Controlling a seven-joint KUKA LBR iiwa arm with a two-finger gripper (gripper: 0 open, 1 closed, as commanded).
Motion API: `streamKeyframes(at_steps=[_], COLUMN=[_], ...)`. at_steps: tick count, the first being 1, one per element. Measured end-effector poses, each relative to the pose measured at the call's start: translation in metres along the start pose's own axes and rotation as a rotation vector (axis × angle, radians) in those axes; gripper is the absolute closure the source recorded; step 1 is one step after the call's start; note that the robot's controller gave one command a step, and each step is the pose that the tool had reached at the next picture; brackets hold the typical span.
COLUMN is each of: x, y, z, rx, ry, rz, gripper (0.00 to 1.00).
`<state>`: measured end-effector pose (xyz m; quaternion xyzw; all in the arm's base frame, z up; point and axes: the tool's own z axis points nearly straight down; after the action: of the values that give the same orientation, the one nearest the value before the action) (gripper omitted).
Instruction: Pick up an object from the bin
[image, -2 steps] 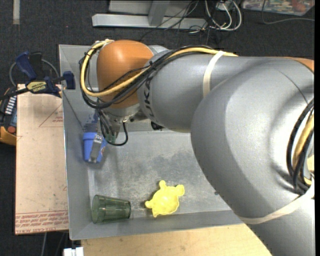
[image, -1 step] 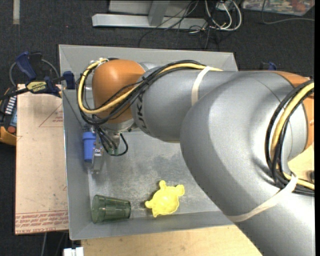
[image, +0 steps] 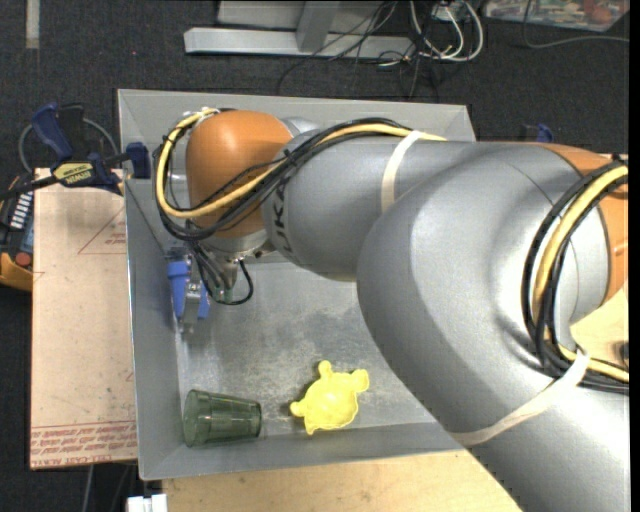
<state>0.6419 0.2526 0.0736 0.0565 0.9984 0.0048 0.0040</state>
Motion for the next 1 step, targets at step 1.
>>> streamKeyframes(at_steps=[1], x=[-0.0001], y=[0.0], z=[-0.0001], rx=[0.0], ry=[0.0], rz=[0.001], gripper=[1.0])
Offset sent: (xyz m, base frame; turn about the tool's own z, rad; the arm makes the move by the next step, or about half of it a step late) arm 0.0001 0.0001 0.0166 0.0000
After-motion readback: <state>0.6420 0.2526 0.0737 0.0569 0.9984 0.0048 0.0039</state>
